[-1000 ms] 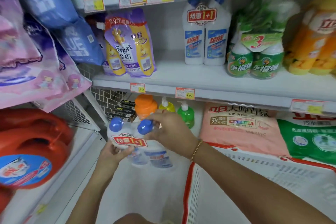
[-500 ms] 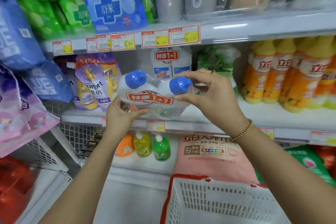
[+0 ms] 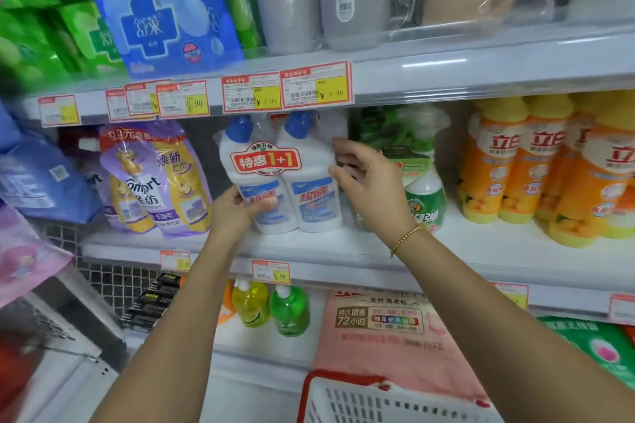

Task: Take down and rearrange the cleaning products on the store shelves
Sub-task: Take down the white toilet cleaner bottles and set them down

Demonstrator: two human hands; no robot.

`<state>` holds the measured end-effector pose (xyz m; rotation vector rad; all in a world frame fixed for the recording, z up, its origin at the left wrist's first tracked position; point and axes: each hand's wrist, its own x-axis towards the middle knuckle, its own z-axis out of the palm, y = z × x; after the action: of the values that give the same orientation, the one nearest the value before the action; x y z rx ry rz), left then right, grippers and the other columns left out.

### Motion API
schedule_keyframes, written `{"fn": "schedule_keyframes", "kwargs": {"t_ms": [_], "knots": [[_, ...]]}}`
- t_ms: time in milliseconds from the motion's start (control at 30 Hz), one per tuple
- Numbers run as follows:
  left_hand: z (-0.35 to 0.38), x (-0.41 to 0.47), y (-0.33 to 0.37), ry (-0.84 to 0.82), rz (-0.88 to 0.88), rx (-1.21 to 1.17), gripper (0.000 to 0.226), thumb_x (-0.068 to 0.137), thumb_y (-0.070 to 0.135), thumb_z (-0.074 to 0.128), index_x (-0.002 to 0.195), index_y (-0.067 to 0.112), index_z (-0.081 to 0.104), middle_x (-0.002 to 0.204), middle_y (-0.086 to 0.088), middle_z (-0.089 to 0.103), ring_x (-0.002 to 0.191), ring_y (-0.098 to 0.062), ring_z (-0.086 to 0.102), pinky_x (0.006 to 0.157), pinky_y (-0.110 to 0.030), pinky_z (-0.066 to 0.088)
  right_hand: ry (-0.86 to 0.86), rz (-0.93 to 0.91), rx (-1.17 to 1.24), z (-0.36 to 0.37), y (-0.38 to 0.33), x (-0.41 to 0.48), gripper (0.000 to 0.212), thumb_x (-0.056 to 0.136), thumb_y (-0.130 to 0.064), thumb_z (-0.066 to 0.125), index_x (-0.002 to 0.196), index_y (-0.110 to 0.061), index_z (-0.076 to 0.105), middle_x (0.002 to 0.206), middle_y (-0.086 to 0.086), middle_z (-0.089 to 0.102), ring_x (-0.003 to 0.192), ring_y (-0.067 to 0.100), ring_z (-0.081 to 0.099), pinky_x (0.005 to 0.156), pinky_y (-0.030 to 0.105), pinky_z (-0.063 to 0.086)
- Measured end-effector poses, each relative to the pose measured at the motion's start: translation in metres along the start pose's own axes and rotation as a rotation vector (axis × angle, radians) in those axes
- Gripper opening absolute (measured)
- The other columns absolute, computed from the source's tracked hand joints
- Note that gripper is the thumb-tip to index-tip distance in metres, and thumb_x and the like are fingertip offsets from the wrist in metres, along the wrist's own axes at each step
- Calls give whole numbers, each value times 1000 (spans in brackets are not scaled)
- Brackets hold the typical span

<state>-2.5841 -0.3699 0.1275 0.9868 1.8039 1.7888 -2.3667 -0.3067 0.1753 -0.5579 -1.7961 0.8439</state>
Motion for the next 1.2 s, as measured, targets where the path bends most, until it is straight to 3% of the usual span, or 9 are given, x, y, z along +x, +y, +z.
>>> {"fn": "schedule_keyframes", "kwargs": {"t_ms": [100,200,267,333,467,567,900,1067,1200], "knots": [[-1,18,-4,-51,-32,40,35,66,10,85,95,23,70,94,8,75,89,-12,72,86,-35,55,-73,-131,-334,-1,35,-17,27,87,-8,57,113,-8,64,110,9,63,96,21,60,84,28,49],[2,32,-7,-81,-45,39,39,67,13,84,103,16,70,103,2,74,95,-17,71,91,-41,55,-454,-114,-718,-2,66,-43,26,90,-12,51,113,-8,63,125,10,55,107,29,56,85,35,48],[6,40,-8,-90,-49,22,38,70,12,82,106,14,69,106,0,73,97,-18,70,93,-42,54,-561,-202,-826,-2,80,-54,17,93,-14,48,97,-8,63,103,13,60,90,30,61,67,35,48],[11,47,-10,-101,-48,21,37,72,12,81,107,14,69,108,0,73,98,-17,70,93,-41,54,-540,-174,-833,-7,87,-56,26,96,-25,45,89,-9,63,90,10,61,79,28,61,61,34,46],[21,55,-10,-124,-34,42,41,74,19,81,113,17,66,110,4,72,98,-16,70,94,-42,53,-514,-124,-825,-9,91,-59,61,92,-51,18,96,-12,64,94,8,60,82,26,60,63,32,41],[26,57,-11,-107,-26,28,45,77,20,79,119,15,63,117,-1,69,102,-18,68,92,-40,54,-499,-131,-814,-7,92,-61,74,83,-54,5,96,-13,65,95,8,60,82,27,60,63,33,44],[33,53,-11,-76,-14,68,41,82,21,74,120,14,61,116,-1,69,100,-17,67,87,-32,55,-425,-138,-863,-3,95,-63,67,85,-56,10,96,-16,63,94,1,58,80,23,60,59,30,41],[35,49,-7,-84,-31,92,38,84,23,72,119,11,63,114,-2,68,94,-14,67,74,-21,52,-433,-113,-861,-5,89,-64,38,98,-43,36,103,-15,61,101,3,58,88,23,59,65,31,41],[37,43,-3,-82,-87,122,41,84,29,72,120,12,62,119,-3,68,100,-18,66,90,-34,53,-477,7,-770,-10,82,-62,33,97,-40,42,108,-15,60,105,5,60,93,24,58,73,33,43]]}}
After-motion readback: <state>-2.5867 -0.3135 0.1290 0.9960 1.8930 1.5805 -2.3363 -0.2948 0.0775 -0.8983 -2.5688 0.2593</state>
